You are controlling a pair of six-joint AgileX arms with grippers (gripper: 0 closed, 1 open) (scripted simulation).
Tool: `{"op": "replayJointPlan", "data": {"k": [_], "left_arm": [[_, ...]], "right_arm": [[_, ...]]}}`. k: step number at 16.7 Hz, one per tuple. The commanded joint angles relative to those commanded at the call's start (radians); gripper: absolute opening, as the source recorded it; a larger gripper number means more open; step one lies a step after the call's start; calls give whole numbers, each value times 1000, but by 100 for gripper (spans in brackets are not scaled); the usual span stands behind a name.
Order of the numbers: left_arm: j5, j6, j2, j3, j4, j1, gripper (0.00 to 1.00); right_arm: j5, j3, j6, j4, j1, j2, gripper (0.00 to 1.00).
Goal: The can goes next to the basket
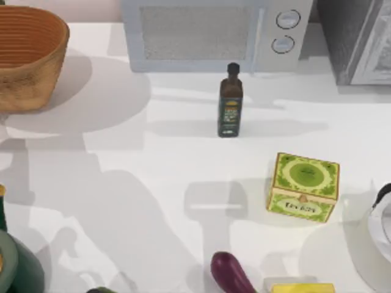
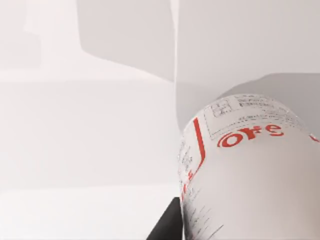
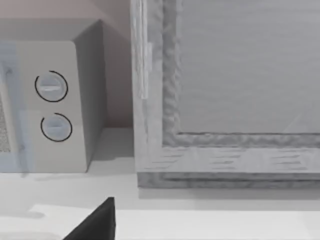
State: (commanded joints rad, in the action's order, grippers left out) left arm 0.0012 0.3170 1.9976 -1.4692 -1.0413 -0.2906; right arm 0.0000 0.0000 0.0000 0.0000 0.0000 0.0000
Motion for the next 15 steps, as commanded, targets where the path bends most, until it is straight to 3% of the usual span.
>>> {"op": "replayJointPlan", "data": {"k": [3,15], "left_arm": [[0,0,0,0,0,0,0],[0,0,0,0,0,0,90]], "right_arm": [[0,0,0,0,0,0,100],[0,0,0,0,0,0,100]]}}
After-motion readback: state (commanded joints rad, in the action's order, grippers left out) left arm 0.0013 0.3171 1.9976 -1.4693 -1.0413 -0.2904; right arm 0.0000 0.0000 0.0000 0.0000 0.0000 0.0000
